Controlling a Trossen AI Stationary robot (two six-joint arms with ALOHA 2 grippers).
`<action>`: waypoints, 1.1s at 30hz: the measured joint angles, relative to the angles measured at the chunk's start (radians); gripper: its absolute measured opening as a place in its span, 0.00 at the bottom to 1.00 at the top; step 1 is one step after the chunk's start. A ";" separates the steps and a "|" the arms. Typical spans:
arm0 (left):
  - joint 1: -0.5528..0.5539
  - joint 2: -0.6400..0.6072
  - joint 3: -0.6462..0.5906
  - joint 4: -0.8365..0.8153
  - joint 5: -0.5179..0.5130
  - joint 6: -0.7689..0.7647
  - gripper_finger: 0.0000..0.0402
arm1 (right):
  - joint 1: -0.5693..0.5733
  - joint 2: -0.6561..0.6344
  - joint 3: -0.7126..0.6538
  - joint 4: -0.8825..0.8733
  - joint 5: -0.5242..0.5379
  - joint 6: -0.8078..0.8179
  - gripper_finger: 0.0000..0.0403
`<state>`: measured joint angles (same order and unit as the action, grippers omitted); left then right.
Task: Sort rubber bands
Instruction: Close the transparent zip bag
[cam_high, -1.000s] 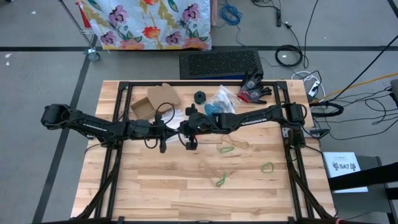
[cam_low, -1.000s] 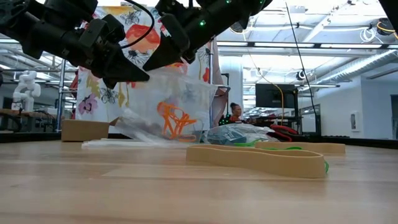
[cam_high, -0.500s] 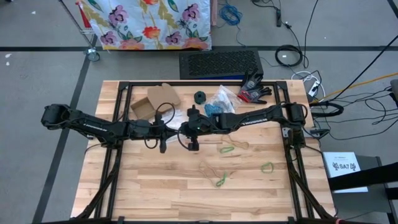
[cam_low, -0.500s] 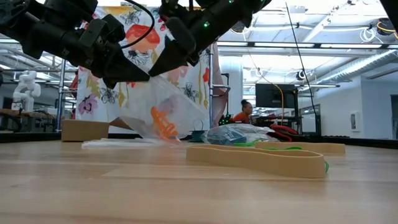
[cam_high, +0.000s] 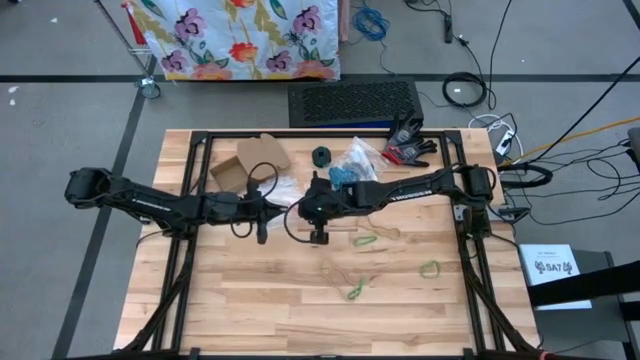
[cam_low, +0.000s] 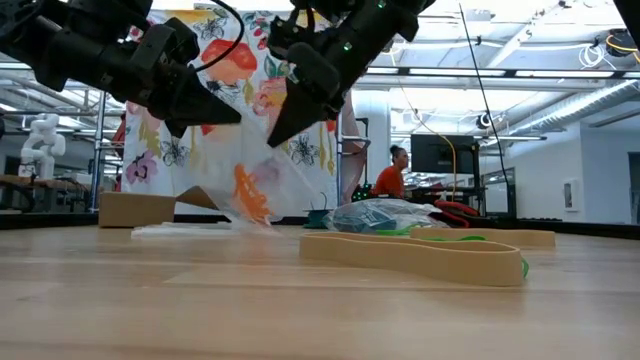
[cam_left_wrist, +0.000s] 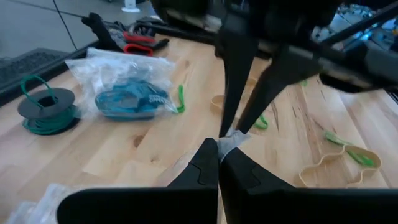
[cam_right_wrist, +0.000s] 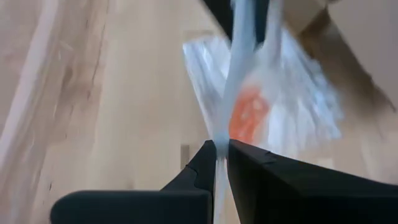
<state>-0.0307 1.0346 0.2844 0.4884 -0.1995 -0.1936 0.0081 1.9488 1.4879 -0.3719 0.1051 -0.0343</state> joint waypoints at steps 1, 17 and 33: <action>0.000 -0.006 0.000 0.000 -0.007 0.000 0.00 | 0.003 0.000 0.000 -0.016 0.000 0.008 0.03; 0.000 -0.081 0.000 -0.007 -0.041 0.000 0.00 | 0.033 0.000 0.000 -0.221 0.007 0.095 0.03; 0.000 -0.083 0.000 0.003 -0.102 -0.009 0.29 | 0.021 -0.027 -0.003 -0.245 0.052 0.173 0.03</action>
<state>-0.0303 0.9520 0.2840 0.4919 -0.3013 -0.2023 0.0293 1.9217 1.4849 -0.6173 0.1573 0.1386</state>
